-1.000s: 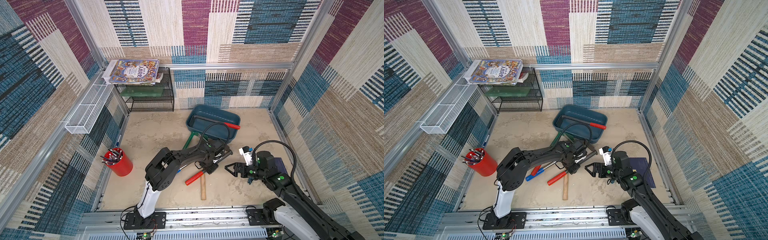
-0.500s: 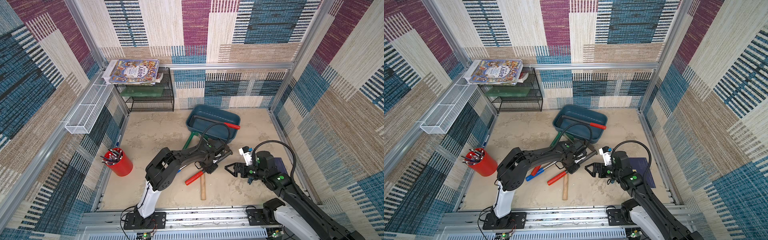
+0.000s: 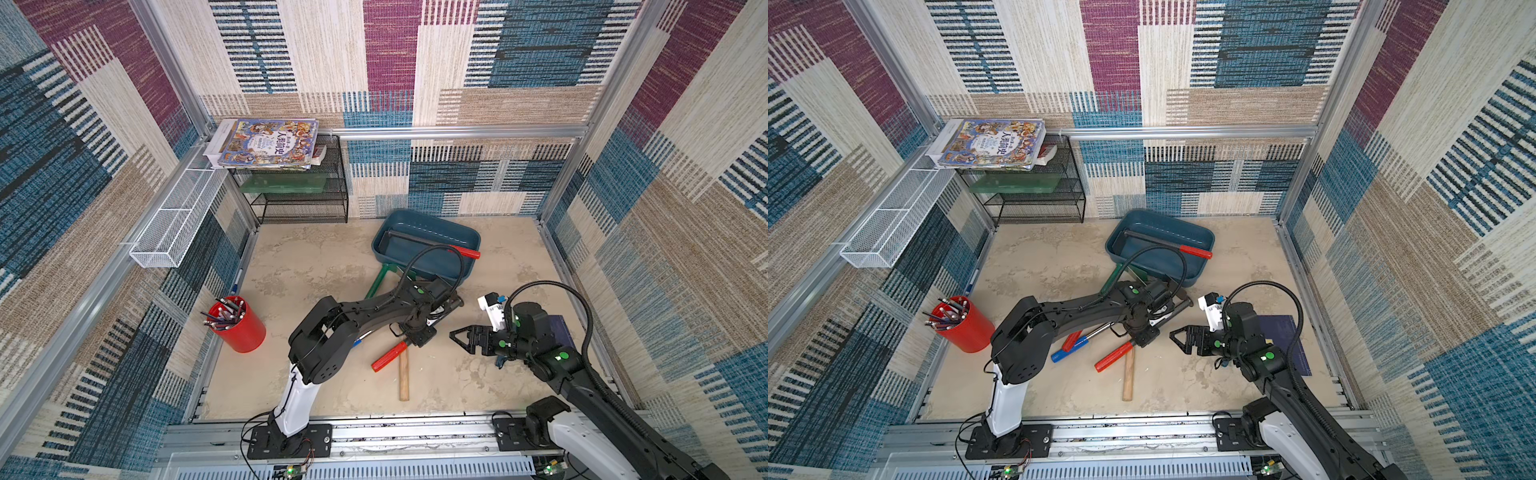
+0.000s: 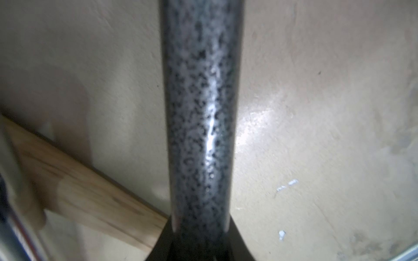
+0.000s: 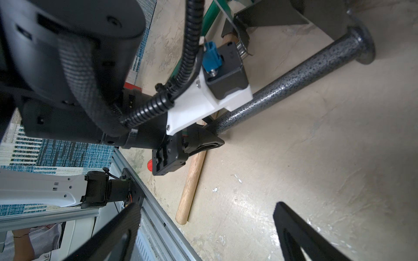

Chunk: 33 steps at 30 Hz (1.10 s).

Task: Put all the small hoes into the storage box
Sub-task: Pick up the hoe from the center of the board.

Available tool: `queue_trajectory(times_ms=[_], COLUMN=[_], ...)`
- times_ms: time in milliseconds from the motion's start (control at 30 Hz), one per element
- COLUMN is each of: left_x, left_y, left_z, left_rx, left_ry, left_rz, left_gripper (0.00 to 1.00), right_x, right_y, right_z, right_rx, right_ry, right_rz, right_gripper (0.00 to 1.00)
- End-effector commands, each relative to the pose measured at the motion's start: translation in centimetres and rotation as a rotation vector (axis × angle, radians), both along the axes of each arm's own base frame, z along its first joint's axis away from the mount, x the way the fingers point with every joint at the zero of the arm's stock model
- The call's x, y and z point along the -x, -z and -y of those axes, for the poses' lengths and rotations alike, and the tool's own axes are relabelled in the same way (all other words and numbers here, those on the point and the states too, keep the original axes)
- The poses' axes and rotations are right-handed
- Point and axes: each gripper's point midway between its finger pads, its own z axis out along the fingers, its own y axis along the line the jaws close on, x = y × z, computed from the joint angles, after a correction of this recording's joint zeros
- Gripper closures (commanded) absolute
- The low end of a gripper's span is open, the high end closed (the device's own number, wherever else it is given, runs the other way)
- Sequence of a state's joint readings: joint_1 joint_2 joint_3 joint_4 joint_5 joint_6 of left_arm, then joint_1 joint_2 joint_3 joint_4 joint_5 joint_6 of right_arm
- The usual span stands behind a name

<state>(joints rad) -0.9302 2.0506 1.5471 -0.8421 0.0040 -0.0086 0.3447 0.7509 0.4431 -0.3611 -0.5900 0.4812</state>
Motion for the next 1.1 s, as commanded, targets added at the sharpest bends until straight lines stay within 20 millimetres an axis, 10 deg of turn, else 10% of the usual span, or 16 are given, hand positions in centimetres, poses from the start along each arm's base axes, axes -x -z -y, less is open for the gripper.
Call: queue_trajectory(times_ms=[0,1067], left_x=[-0.1,0.8], left_y=[-1.2,-9.2], left_z=[0.5,1.9], left_rx=[0.019,0.213], left_ry=[0.02,-0.007], left_rz=[0.023,0.048], left_gripper=[0.9,1.0], right_x=[-0.3,0.6], right_y=[-0.3,-5.7], right_z=[0.1,-0.6], right_rx=[0.007,-0.084], right_ry=[0.007,-0.057], right_rz=[0.027,0.203], right_gripper=[0.04,0.04])
